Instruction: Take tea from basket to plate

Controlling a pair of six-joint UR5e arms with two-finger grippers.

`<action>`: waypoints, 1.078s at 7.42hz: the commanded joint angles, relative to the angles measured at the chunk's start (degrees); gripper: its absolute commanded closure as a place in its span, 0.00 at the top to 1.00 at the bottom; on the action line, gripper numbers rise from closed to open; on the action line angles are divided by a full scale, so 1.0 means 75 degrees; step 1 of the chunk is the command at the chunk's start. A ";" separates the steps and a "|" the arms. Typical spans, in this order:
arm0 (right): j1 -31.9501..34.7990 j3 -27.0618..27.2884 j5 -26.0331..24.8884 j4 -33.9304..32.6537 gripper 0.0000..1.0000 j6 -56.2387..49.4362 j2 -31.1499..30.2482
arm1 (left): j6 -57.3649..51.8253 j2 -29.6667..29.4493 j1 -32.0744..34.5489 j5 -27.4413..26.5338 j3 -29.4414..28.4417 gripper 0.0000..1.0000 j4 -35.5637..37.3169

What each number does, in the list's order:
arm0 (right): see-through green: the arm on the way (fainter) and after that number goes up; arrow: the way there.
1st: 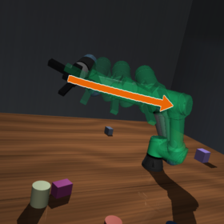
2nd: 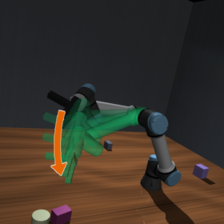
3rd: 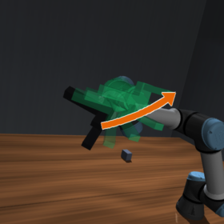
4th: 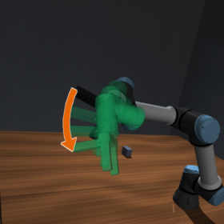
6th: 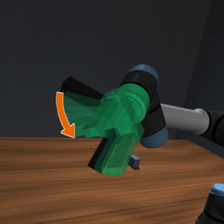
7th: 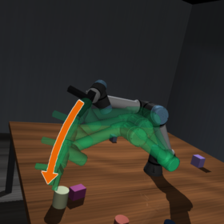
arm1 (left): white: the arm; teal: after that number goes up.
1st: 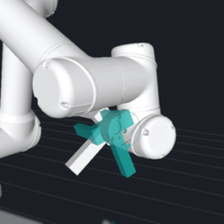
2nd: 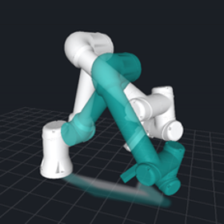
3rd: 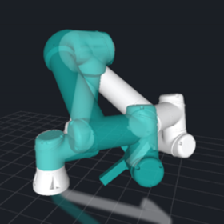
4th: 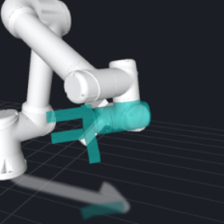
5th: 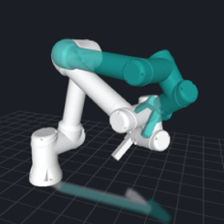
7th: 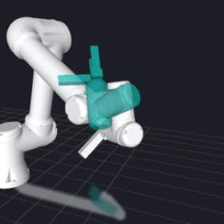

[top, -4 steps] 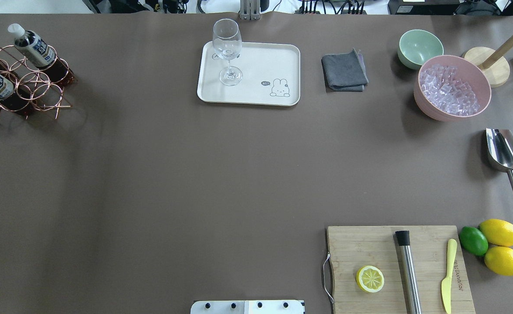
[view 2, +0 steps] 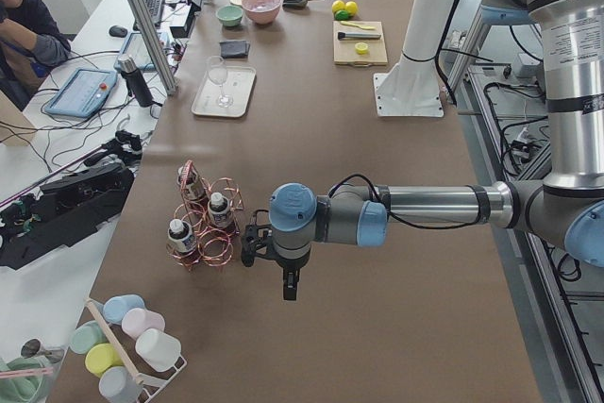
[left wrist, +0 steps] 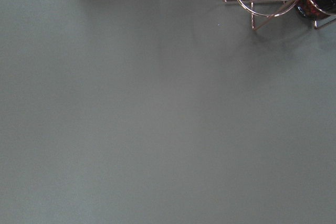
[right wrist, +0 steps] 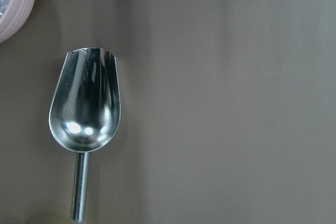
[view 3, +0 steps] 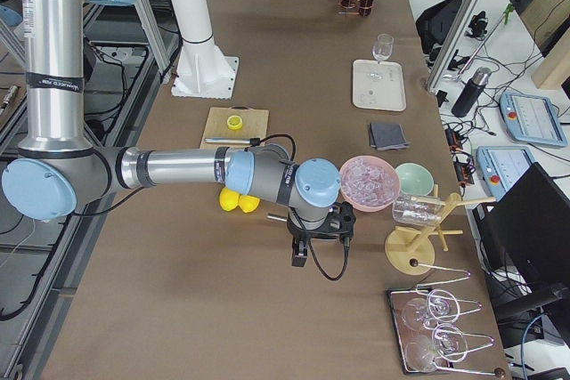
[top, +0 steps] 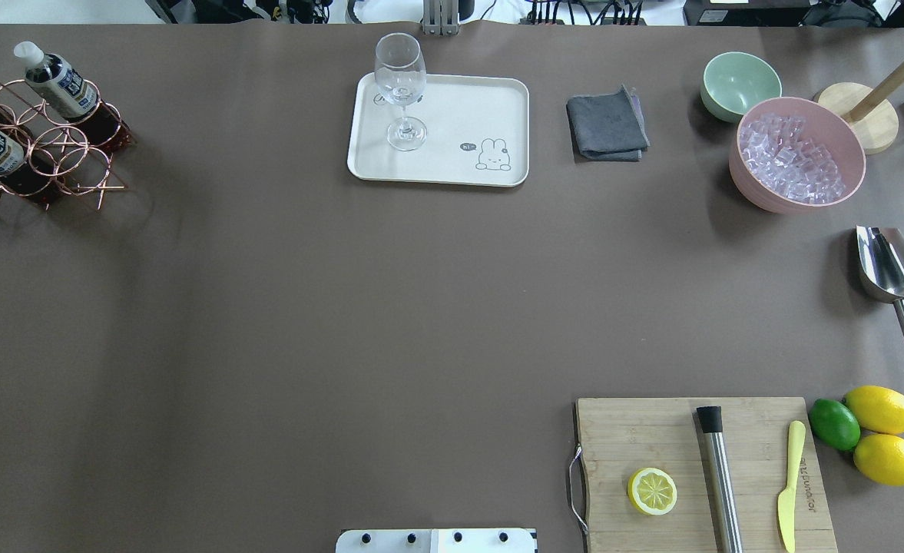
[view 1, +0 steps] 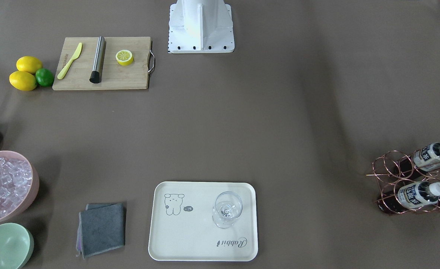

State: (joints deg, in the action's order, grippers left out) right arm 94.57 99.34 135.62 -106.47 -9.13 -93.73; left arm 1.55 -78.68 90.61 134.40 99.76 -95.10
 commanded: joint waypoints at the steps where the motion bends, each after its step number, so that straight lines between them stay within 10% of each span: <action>1: 0.0000 -0.0015 -0.0001 0.0122 1.00 0.0011 -0.0019 | 0.0004 -0.0010 0.0001 0.0009 0.0022 0.98 -0.0012; 8: 0.0000 -0.0050 -0.0001 0.0110 1.00 0.0034 -0.0030 | -0.0055 0.0060 0.0165 -0.0002 -0.0025 0.98 -0.0457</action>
State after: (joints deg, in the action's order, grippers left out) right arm 94.57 98.99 135.61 -105.64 -8.92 -93.95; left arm 1.16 -78.54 91.67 134.43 99.65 -97.84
